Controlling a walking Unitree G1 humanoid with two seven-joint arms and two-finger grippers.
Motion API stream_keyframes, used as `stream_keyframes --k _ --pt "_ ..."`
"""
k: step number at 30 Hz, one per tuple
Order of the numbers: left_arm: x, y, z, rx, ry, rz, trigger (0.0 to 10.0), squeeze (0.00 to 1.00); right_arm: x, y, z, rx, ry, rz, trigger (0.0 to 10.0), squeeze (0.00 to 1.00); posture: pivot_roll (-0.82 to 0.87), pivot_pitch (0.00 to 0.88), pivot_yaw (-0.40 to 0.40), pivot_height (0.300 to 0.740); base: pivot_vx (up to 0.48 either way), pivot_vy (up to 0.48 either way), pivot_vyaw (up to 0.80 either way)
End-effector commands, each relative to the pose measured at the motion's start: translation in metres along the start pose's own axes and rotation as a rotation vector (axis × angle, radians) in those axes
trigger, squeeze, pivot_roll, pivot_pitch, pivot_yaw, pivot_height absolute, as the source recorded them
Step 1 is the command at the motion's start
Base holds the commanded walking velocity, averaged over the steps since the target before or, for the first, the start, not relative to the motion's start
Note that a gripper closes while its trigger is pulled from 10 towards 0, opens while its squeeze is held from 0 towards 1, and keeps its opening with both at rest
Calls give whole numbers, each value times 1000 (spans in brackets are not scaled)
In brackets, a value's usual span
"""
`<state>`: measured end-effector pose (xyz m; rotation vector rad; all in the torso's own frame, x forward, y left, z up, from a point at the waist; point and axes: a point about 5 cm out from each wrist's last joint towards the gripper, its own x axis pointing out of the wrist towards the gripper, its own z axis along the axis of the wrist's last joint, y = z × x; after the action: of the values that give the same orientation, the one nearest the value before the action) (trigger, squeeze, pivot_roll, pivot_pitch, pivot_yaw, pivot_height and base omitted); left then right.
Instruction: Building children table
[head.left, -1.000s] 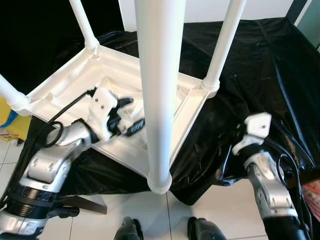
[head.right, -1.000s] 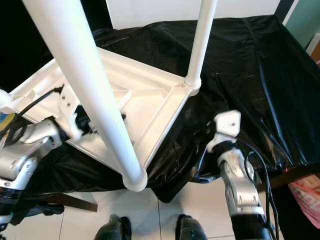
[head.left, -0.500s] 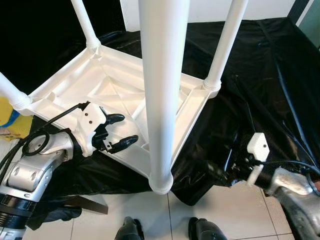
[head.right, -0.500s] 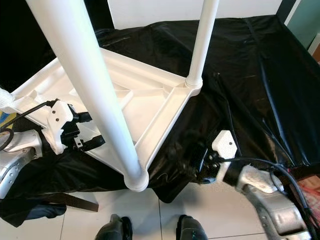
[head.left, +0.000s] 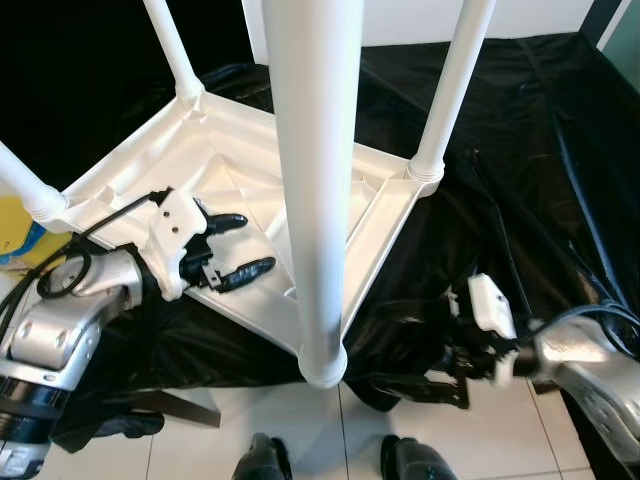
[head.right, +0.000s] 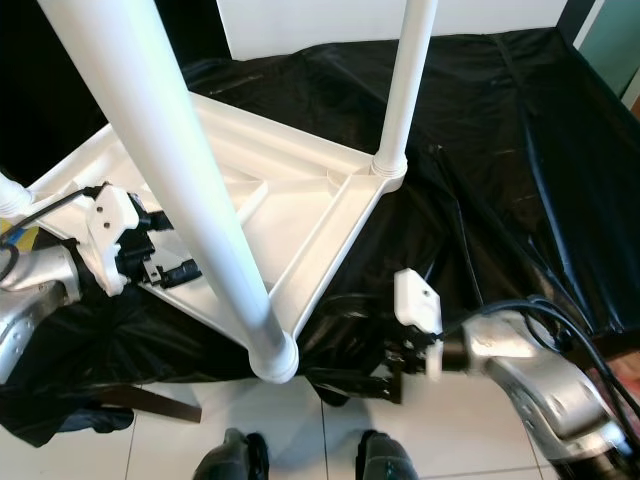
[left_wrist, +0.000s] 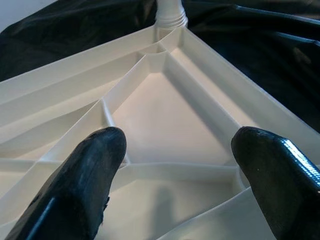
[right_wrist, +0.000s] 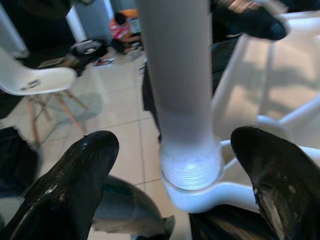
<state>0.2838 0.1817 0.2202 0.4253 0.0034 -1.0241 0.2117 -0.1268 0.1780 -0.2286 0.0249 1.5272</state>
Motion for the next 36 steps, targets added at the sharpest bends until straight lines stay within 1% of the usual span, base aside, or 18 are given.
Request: stream_keyframes --k 1,2,3,5,13,15,16,19,20,21,23,24,25,26,27,32,35,36 --pt "-3 -8 -2 0 15 -177 10000 0 2 2 -2 9 8 23 10000 0 11 176 93 740 0 0 0" --pt "-4 -7 -1 3 15 -174 10000 0 9 -2 -2 1 -3 35 10000 0 20 174 93 740 0 0 0" --pt "-4 -7 -1 3 15 -174 10000 0 9 -2 -2 1 -3 35 10000 0 20 174 93 740 0 0 0" --pt "-7 -5 0 -1 18 -165 10000 0 23 -6 -2 -3 -29 59 10000 0 36 175 102 740 0 0 0" --pt "-10 -3 1 -1 26 -156 10000 0 38 -6 -4 1 -60 89 10000 0 46 170 96 740 0 0 0" --pt "-10 -3 1 -1 26 -156 10000 0 38 -6 -4 1 -60 89 10000 0 46 170 96 740 0 0 0" --pt "-9 -2 1 2 26 -152 10000 0 46 -7 -5 -5 -71 88 10000 0 45 166 95 740 0 0 0" --pt "-7 -1 2 3 22 -149 10000 0 63 -10 -6 -28 -92 47 10000 0 45 164 90 740 0 0 0" --pt "-7 -1 2 3 22 -149 10000 0 63 -10 -6 -28 -92 47 10000 0 45 164 90 740 0 0 0" --pt "-6 -1 2 2 20 -149 10000 0 71 -14 -7 -46 -106 -6 10000 0 41 164 89 740 0 0 0" --pt "-6 -2 2 2 17 -152 10000 0 77 -16 -7 -58 -114 -42 10000 0 41 164 89 740 0 0 0" --pt "-5 -2 2 0 15 -156 10000 0 80 -18 -8 -58 -118 -70 8431 0 38 164 84 740 0 0 0" --pt "-5 -3 1 -3 12 -159 10000 0 82 -19 -9 -39 -129 -98 4471 0 35 166 81 740 0 0 0" --pt "-5 -3 1 -3 12 -159 10000 0 82 -19 -9 -39 -129 -98 4471 0 35 166 81 740 0 0 0" --pt "-4 -4 1 -5 10 -161 10000 0 83 -19 -9 -29 -137 -116 0 0 31 166 82 740 0 0 0" --pt "-3 -5 0 -9 10 -162 10000 0 82 -19 -11 -19 -144 -138 0 0 27 166 83 740 0 0 0" --pt "-3 -5 -1 -10 10 -163 10000 0 78 -21 -13 -17 -140 -152 0 0 19 166 85 740 0 0 0" --pt "-2 -5 -1 -12 10 -165 10000 0 72 -24 -15 -17 -130 -170 0 0 14 166 88 740 0 0 0"
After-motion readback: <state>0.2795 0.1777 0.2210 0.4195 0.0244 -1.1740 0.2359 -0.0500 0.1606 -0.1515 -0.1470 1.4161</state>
